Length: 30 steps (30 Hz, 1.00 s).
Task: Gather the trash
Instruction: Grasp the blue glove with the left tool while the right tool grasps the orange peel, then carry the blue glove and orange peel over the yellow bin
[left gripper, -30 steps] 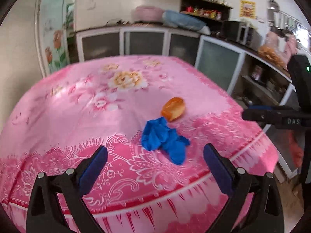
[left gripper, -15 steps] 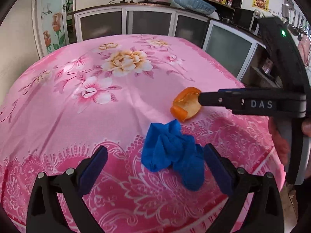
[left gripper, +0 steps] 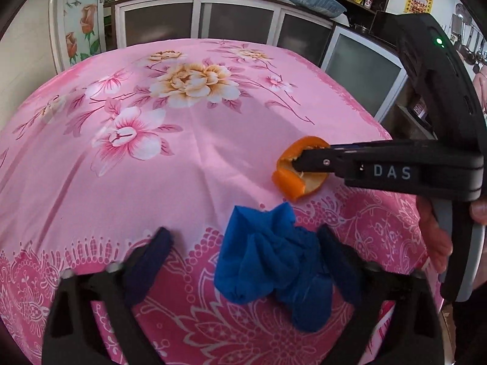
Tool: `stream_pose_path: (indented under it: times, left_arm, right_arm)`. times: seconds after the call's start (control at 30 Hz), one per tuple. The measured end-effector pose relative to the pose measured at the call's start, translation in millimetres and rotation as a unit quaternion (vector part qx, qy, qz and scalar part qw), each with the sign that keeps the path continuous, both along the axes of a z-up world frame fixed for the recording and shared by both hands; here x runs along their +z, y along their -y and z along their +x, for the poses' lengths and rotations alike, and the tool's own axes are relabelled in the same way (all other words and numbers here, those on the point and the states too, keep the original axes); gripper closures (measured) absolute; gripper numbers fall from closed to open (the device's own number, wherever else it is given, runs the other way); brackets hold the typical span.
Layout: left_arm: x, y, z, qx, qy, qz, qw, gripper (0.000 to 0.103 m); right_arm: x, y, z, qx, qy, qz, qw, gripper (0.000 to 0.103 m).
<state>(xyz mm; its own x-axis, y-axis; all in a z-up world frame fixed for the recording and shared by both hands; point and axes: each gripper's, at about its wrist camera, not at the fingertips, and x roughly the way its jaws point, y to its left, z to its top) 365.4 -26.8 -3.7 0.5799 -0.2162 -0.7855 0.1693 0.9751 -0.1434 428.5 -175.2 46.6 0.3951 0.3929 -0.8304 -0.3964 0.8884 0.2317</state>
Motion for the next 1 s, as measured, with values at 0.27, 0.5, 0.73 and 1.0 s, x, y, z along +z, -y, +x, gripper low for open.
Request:
stream_pose_path:
  times: [0.27,0.5,0.73,1.0]
  left_arm:
    - [7,-10,-1,-0.001,-0.008,-0.029,0.9995,0.086]
    - [32,-22,-19,0.004,0.009,-0.059,0.9982,0.086]
    - [59,-22,-44,-0.012,0.041,-0.057,0.9974,0.086]
    - [71,-2,-75,-0.049,0.054,-0.067,0.9951,0.086]
  right_arm:
    - [19,12,-4,-0.026,0.025,0.020,0.999,0.096]
    - [46,22,-18,-0.034,0.040,0.045,0.998,0.096]
    - [67,34,-48,-0.039,0.057,0.057,0.996,0.096]
    - [85,97,-123,-0.091,0.087,0.055,0.991,0.096]
